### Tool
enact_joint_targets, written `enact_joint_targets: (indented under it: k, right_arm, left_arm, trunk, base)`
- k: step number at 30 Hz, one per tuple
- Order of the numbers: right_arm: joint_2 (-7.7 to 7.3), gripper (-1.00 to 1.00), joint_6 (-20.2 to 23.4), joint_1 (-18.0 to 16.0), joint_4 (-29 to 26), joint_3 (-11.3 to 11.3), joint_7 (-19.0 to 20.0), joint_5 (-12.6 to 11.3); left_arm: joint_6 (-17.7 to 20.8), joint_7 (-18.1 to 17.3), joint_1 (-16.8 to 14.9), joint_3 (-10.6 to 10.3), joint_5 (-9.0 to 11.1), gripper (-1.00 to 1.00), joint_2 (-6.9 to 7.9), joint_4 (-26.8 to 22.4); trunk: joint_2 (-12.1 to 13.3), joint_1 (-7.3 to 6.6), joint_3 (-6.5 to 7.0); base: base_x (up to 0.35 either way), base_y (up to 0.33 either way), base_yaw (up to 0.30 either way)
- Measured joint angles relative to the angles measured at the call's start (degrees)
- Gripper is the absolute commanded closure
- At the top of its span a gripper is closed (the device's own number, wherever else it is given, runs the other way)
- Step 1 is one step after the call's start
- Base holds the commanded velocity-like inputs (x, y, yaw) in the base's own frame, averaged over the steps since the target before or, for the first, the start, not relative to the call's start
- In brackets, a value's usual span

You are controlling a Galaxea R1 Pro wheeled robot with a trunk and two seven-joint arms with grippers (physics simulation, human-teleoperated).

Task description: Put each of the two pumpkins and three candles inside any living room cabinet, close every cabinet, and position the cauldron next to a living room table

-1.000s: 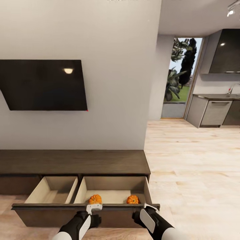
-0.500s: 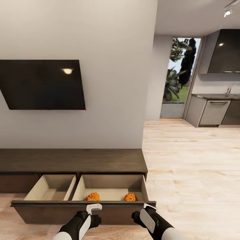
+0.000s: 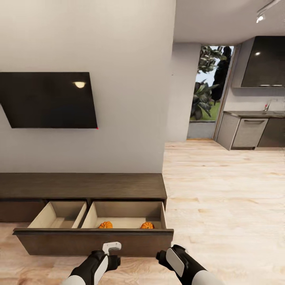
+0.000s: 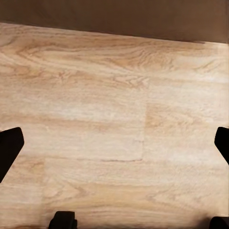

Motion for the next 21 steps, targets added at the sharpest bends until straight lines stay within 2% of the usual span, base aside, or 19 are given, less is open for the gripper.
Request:
enact_joint_targets:
  k: [10,17,20,21]
  right_arm:
    - [0.0,-1.0,0.0,0.0,0.0,0.0,0.0,0.0]
    - [0.0,-1.0,-0.2,0.0,0.0,0.1,0.0,0.1]
    - [0.0,-1.0,-1.5,0.1,0.3,0.1,0.1,0.4]
    - [0.0,-1.0,-3.4,0.1,1.1,0.5,0.1,1.3]
  left_arm:
    - [-0.2,-0.4,0.0,0.1,0.1,-1.0,0.03,0.0]
    - [-0.6,-0.5,0.0,0.0,0.1,-1.0,0.04,0.0]
    - [-3.0,-0.5,0.0,0.0,-0.1,-1.0,0.09,0.0]
    - [-5.1,-0.5,0.0,-0.1,-0.2,-1.0,0.11,0.0]
  trunk:
    - [0.0,0.0,0.0]
    - [-2.8,1.53,-1.25]
    - [-4.0,2.19,-1.79]
    - [-4.4,2.41,-1.97]
  base:
    - [-0.018,-0.006,0.0]
    - [0.0,0.0,0.0]
    - [0.0,0.0,0.0]
    - [0.0,0.0,0.0]
